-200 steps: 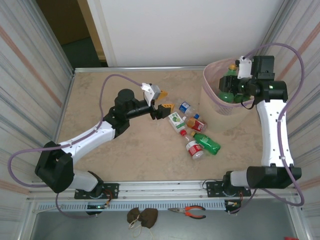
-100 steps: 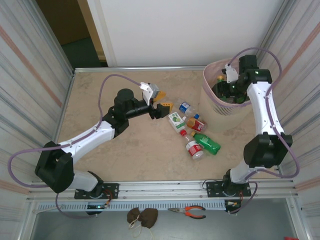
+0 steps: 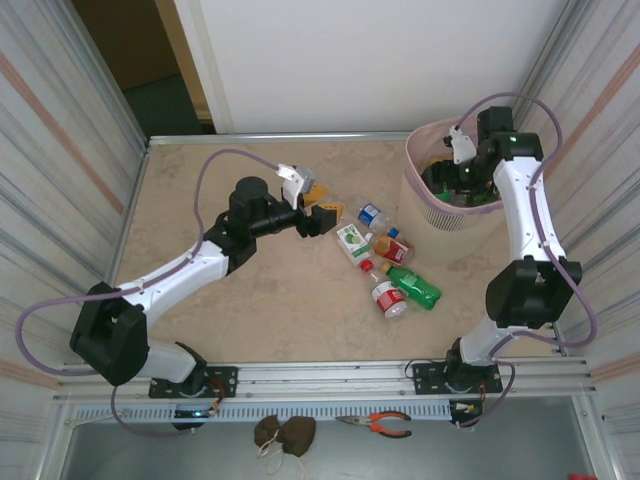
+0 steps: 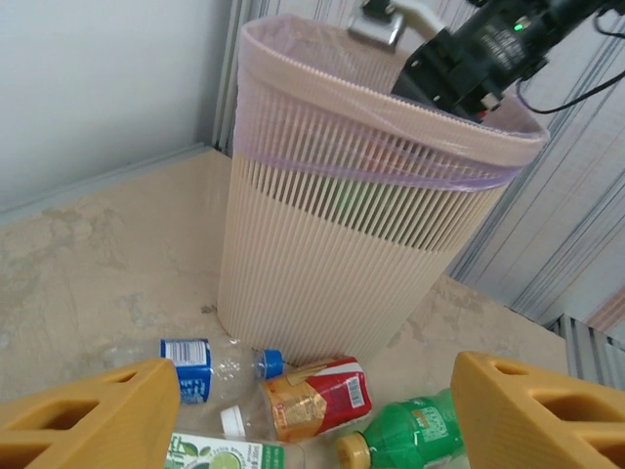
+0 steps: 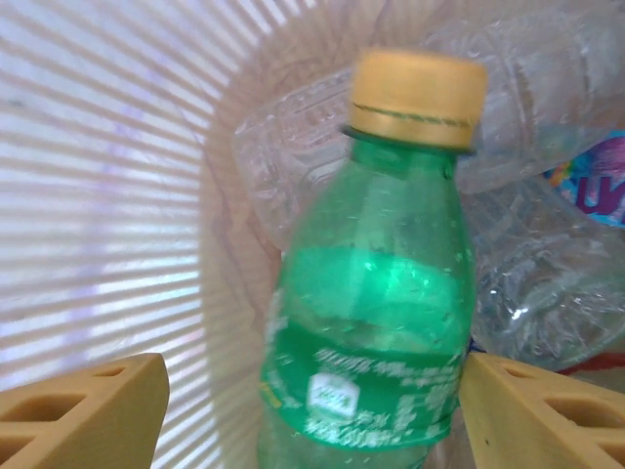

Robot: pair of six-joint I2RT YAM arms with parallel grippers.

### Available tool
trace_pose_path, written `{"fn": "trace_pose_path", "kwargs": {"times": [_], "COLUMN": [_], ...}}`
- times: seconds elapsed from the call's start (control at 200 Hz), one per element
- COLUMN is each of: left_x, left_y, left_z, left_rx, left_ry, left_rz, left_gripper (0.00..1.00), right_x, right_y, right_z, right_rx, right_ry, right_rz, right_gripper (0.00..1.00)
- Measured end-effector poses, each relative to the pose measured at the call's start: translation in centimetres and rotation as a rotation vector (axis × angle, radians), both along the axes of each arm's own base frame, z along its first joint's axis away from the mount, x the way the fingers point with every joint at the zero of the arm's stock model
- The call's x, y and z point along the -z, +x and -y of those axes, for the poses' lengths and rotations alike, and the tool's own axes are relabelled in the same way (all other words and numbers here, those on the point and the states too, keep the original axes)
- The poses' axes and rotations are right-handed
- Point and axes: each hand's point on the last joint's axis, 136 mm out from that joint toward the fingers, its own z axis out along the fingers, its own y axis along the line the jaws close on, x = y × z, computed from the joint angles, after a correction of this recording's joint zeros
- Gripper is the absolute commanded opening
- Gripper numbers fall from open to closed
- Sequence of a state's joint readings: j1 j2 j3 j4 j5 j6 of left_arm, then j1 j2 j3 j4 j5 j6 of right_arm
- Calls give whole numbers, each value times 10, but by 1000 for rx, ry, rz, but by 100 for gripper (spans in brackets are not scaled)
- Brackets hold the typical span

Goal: Put the plastic bottles in the bin

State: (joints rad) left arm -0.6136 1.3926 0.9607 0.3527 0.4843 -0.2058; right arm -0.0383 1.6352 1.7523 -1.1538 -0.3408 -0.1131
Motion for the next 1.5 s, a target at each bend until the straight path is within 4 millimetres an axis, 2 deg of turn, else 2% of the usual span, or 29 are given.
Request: {"fn": "trace_pose_path", "kwargs": {"times": [0.14,0.281,0.401,0.546,0.666,0.902,1.032,1.262,1.498], "left_x": [7,23,38,62,87,115,137,181,198], "left_y": [17,36,51,55,64,86,86,87,101], "left_z": [-5,-17,-22,-23,-25,-6,-3,-2,10], "left_rx": [-40,-121,-186,-255,-386,-607,-711,-838,-875], "left_ry": [-2,-7,3,30,67,152,203,273,265], "left_rz": [-103,-256,-371,-466,-566,-739,-824,-960,-1013], "left_gripper": [71,65,67,71,72,72,72,68,68], "right_x": [-22,-48,-68,-87,-100,-132,-137,-131,-134], "right_y": [-7,-14,-20,-25,-31,-47,-49,-49,-52], "right_z": [2,2,2,3,6,11,14,15,19], "right_rx": [14,31,42,63,90,122,132,136,149], "right_ry": [-1,4,9,12,8,11,4,1,-2], "right_rz": [66,150,219,288,346,464,489,476,485], "right_gripper": [78,78,78,77,77,76,76,76,76]}}
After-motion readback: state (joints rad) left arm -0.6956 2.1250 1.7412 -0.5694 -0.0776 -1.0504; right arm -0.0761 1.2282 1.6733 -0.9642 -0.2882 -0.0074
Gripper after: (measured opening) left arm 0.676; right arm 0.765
